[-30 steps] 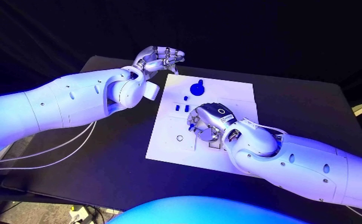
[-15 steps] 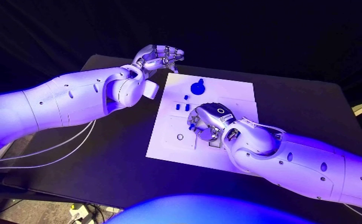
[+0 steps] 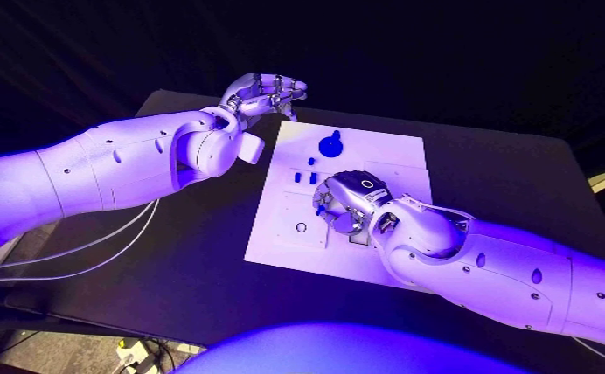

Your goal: Assemble the parts on the task board

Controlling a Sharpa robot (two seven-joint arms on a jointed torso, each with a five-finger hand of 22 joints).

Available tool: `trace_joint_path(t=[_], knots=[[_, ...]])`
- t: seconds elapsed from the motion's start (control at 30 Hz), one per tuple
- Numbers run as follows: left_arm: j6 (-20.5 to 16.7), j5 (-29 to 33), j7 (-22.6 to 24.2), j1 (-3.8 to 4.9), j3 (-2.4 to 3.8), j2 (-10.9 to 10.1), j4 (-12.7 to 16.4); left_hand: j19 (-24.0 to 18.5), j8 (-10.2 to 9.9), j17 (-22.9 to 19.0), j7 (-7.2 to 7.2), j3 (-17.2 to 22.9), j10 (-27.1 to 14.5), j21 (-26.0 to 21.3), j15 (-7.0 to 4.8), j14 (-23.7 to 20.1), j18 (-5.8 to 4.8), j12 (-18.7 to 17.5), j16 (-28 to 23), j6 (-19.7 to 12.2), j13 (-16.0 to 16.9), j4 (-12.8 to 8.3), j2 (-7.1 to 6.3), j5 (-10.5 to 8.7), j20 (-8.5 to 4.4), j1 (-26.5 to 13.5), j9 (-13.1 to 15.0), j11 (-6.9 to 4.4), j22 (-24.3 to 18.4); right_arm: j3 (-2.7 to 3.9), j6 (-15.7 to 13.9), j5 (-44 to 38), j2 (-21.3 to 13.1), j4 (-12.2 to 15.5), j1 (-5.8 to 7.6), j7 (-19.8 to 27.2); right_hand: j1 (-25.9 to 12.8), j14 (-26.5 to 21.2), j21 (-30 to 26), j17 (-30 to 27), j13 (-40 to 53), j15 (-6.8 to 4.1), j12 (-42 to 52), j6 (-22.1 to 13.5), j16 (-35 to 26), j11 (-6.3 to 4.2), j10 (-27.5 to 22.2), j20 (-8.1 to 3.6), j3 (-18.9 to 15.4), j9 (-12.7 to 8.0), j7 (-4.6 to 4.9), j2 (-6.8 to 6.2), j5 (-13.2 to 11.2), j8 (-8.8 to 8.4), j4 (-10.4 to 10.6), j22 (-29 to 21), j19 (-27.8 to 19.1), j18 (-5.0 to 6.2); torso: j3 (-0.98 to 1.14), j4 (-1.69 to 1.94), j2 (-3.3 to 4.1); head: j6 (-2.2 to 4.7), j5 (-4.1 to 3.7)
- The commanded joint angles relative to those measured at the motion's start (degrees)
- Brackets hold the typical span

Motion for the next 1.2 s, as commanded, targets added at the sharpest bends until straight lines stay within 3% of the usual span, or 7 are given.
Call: trace_joint_path(t=[0.03, 0.53, 0.63, 0.83, 1.03, 1.1, 1.2], knots=[[0.17, -0.06, 0.05, 0.10, 0.05, 0.04, 0.14, 0.84, 0.78, -0.73, 0.30, -2.11, -0.60, -0.99, 0.14, -0.50, 0.28, 0.66, -0.62, -0.45, -0.61, 0.44, 0.12, -0.23, 0.23, 0.56, 0.00, -0.10, -0.58, -0.03, 0.34, -0.25, 0.20, -0.07, -0.09, -0.04, -0.65, 2.59, 0.69, -0.23, 2.21, -0.06, 0.72, 0.26, 0.12, -1.53, 3.93, -0.02, 3.84, 2.85, 0.07, 2.85, 0.86, 3.12, -1.13, 6.68, 1.36, -0.97, -0.01, 0.08, -0.06, -0.05, -0.03], [0.16, -0.13, 0.01, 0.12, 0.05, 0.03, 0.16, 0.84, 0.78, -0.73, 0.30, -2.11, -0.60, -0.99, 0.14, -0.50, 0.28, 0.66, -0.62, -0.45, -0.61, 0.44, 0.12, -0.23, 0.23, 0.56, 0.00, -0.10, -0.58, -0.23, 2.09, 0.12, 0.67, -0.64, -0.17, 0.10, -1.80, 2.62, 0.47, -0.22, 2.54, 0.13, 0.29, -0.42, 0.11, -1.31, 3.40, 0.11, 3.29, 3.42, 0.34, 2.39, 0.70, 3.33, -0.93, 6.72, 1.27, -0.95, -0.08, 0.14, -0.20, -0.32, -0.13], [0.15, -0.13, 0.00, 0.13, 0.05, 0.02, 0.16, 0.84, 0.78, -0.73, 0.30, -2.11, -0.60, -0.99, 0.14, -0.50, 0.28, 0.66, -0.62, -0.45, -0.61, 0.44, 0.12, -0.23, 0.23, 0.56, 0.00, -0.10, -0.58, -0.25, 1.55, 0.50, 0.62, -0.70, -0.17, 0.29, -2.81, 2.53, 0.28, -0.61, 2.64, 0.51, -0.41, -1.50, -0.17, -0.88, 1.96, 0.39, 1.60, 3.90, 0.63, 1.66, 0.50, 3.34, -0.81, 6.75, 1.18, -0.96, -0.08, 0.15, -0.23, -0.30, -0.14], [0.14, -0.14, -0.05, 0.13, 0.05, -0.02, 0.13, 0.84, 0.78, -0.73, 0.30, -2.11, -0.60, -0.99, 0.14, -0.50, 0.28, 0.66, -0.62, -0.45, -0.61, 0.44, 0.12, -0.23, 0.23, 0.56, 0.00, -0.10, -0.58, -0.27, -0.67, 0.95, 0.32, -0.63, -0.17, 0.44, -4.85, 1.90, -1.29, -1.80, 2.24, 1.79, -0.69, -5.82, -1.06, 0.65, -3.13, 1.39, -0.70, 2.92, 1.92, -0.95, 0.65, 0.53, 0.39, 6.39, 0.66, -0.79, -0.06, 0.22, -0.25, -0.24, -0.23], [0.19, -0.14, -0.10, 0.14, 0.05, -0.05, 0.09, 0.84, 0.78, -0.73, 0.30, -2.11, -0.60, -0.99, 0.14, -0.50, 0.28, 0.66, -0.62, -0.45, -0.61, 0.44, 0.12, -0.23, 0.23, 0.56, 0.00, -0.10, -0.58, -0.27, -2.61, 1.02, -0.67, 0.38, -0.16, 0.07, -5.37, 0.92, -4.55, -3.49, 1.91, 2.29, -0.18, -8.20, -2.21, 1.13, -6.73, 2.04, -2.93, 2.12, 2.05, -3.36, 0.59, -1.51, 1.05, 5.39, -0.35, -0.23, -0.06, 0.24, -0.29, -0.07, -0.33], [0.18, -0.14, -0.12, 0.14, 0.05, -0.10, 0.08, 0.84, 0.78, -0.73, 0.30, -2.11, -0.60, -0.99, 0.14, -0.50, 0.28, 0.66, -0.62, -0.45, -0.61, 0.44, 0.12, -0.23, 0.23, 0.56, 0.00, -0.10, -0.58, -0.26, -2.91, 1.01, -1.25, 1.00, -0.14, -0.14, -5.33, 0.13, -6.01, -5.46, 1.97, 2.32, 0.31, -9.32, -3.53, 1.12, -8.17, 2.18, -5.29, 1.78, 1.84, -3.95, 0.63, -2.44, 1.57, 4.92, -0.82, 0.04, -0.07, 0.22, -0.29, -0.06, -0.38], [0.16, -0.14, -0.12, 0.14, 0.05, -0.18, 0.08, 0.84, 0.78, -0.73, 0.30, -2.11, -0.60, -0.99, 0.14, -0.50, 0.28, 0.66, -0.62, -0.45, -0.61, 0.44, 0.12, -0.23, 0.23, 0.56, 0.00, -0.10, -0.58, -0.25, -3.09, 0.99, -2.21, 1.99, -0.03, -0.35, -3.86, -0.68, -8.09, -7.44, 2.26, 2.44, 1.79, -9.84, -4.66, 1.26, -10.38, 2.36, -10.72, 1.43, 1.72, -3.44, 0.87, -3.37, 2.71, 4.24, -1.31, 0.33, -0.07, 0.18, -0.31, 0.00, -0.55]])
